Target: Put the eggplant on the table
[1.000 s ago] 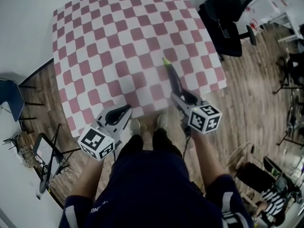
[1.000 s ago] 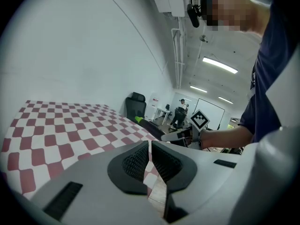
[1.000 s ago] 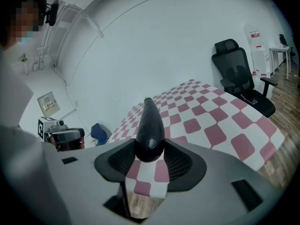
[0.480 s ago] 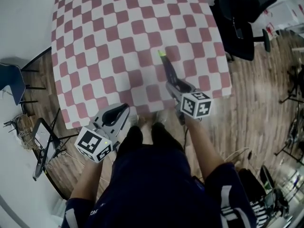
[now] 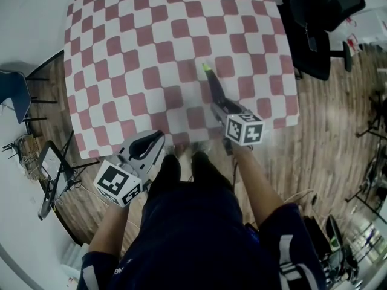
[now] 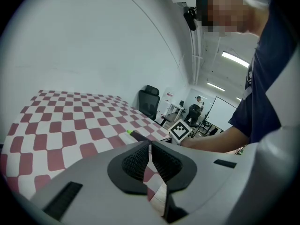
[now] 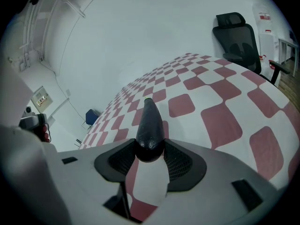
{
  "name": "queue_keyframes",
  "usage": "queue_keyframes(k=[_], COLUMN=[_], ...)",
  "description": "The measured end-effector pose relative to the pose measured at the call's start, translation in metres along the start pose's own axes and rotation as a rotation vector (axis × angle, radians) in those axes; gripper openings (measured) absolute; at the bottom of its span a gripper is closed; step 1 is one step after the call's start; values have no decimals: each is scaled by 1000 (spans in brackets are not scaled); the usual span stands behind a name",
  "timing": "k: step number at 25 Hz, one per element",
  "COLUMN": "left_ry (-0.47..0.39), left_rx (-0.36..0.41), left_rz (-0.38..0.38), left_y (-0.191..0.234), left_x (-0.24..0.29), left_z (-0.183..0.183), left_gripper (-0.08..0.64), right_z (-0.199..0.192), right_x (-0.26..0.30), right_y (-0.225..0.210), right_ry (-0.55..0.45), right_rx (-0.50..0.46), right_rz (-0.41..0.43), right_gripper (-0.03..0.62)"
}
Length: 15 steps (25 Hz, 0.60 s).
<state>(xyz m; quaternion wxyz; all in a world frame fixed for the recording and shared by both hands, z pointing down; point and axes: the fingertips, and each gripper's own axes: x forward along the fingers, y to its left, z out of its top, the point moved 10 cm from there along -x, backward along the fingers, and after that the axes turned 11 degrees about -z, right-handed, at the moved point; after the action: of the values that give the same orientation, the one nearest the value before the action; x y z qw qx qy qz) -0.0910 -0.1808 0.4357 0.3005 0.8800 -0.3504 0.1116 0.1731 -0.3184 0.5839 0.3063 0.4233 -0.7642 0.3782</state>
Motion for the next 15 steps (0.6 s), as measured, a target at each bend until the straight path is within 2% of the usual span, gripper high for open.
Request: queue_keyframes(k=[9, 15], left_ry=[-4, -12], left_rx=[-14, -27], left_rz=[-7, -3], left_y=[8, 14], left_x=[0, -4], left_z=[-6, -7], left_gripper=[40, 40], right_z=[-4, -6], right_x=[12, 16], right_y=[-1, -1], right_ry=[64, 86], right_rx=[-24, -24], right_rz=[-78, -97], right_gripper=[201, 202])
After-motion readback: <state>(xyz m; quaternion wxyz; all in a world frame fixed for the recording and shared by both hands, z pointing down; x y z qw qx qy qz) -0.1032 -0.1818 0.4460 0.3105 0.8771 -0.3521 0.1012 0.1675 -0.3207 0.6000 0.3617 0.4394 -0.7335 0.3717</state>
